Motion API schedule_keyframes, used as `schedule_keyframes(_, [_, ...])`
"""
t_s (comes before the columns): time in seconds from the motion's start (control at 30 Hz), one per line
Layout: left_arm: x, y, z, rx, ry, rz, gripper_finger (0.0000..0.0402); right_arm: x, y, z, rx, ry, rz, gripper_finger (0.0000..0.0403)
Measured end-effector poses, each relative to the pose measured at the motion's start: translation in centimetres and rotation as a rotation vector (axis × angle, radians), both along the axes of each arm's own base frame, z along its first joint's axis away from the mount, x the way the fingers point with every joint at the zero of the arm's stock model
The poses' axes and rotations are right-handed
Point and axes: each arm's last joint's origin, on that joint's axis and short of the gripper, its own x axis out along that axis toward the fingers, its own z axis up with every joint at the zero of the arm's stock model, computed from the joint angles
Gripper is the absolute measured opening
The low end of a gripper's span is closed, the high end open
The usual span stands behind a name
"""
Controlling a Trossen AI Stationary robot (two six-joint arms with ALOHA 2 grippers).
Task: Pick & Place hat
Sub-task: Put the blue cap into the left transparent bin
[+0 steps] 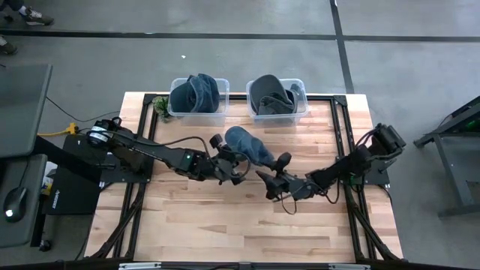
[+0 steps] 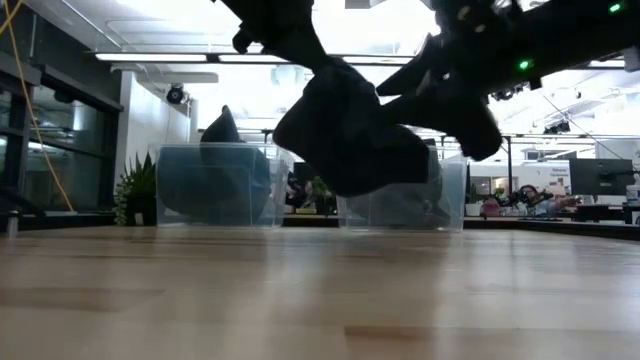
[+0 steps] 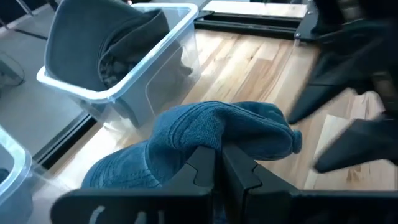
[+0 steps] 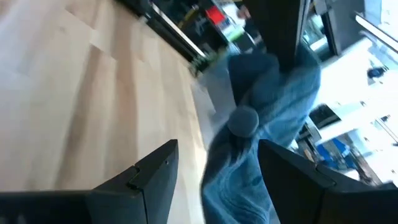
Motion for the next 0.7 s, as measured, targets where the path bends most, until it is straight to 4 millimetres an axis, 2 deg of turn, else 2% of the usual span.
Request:
schedule_keyframes(0.27, [0.2,-0.1,0.3,-0.004,-0.025,-0.019,0.0000,0.6,-2.0,0.2,-0.008,-0.022,-0.128,0.0216])
schedule_keyframes(0.7, [0.7,-0.5,0.8,-0.034,-0.069,-0.138,0.0000,1.8,-5.4,0.3,0.043,-0.037,-0.099,0.0216])
